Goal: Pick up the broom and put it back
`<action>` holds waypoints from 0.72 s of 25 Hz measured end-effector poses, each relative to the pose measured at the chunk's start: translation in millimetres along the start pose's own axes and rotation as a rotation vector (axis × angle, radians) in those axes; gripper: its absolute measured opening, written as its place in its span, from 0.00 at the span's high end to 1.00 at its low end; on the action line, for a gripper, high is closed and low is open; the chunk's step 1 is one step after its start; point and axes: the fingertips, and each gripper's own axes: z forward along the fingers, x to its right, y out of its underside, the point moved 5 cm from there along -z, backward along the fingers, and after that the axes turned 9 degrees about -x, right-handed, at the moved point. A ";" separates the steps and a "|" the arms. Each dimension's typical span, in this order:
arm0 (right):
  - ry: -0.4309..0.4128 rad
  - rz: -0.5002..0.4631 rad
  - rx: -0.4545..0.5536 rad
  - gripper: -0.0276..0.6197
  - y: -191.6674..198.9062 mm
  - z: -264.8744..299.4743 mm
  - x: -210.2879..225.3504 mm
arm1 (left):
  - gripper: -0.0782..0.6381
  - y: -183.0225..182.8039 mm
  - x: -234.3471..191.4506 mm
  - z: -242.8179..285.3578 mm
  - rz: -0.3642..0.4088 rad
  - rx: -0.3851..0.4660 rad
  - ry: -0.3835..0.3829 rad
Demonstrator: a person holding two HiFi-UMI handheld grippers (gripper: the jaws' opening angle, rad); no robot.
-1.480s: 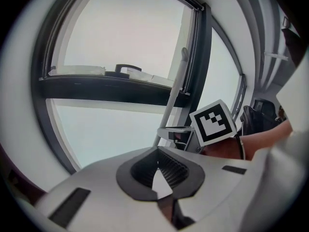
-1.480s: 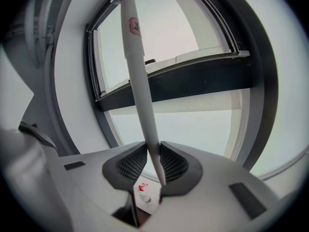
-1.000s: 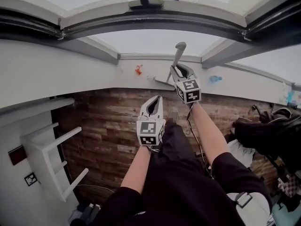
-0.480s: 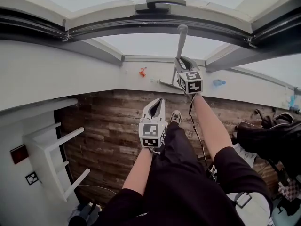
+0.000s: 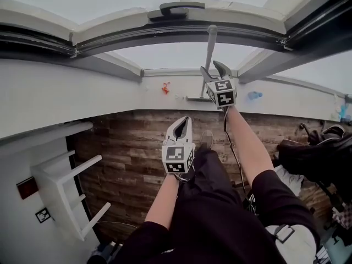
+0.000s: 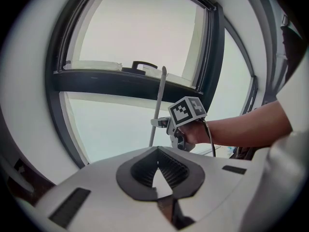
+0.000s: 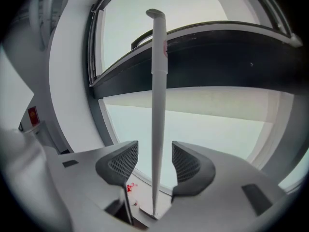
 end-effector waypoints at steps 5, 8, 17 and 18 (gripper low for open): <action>0.058 -0.016 -0.013 0.62 9.8 -25.6 2.0 | 0.89 1.2 4.4 -3.1 -0.009 0.001 0.000; 0.130 -0.035 0.011 0.62 13.6 -58.5 -2.4 | 0.89 -0.3 2.4 -3.8 -0.025 0.015 0.002; 0.060 0.136 0.135 0.92 47.3 -167.3 -74.8 | 0.89 16.7 -2.9 -37.9 -0.004 0.031 0.032; 0.066 0.131 0.138 0.92 45.8 -176.7 -86.3 | 0.89 15.8 -3.0 -44.5 0.006 0.042 0.039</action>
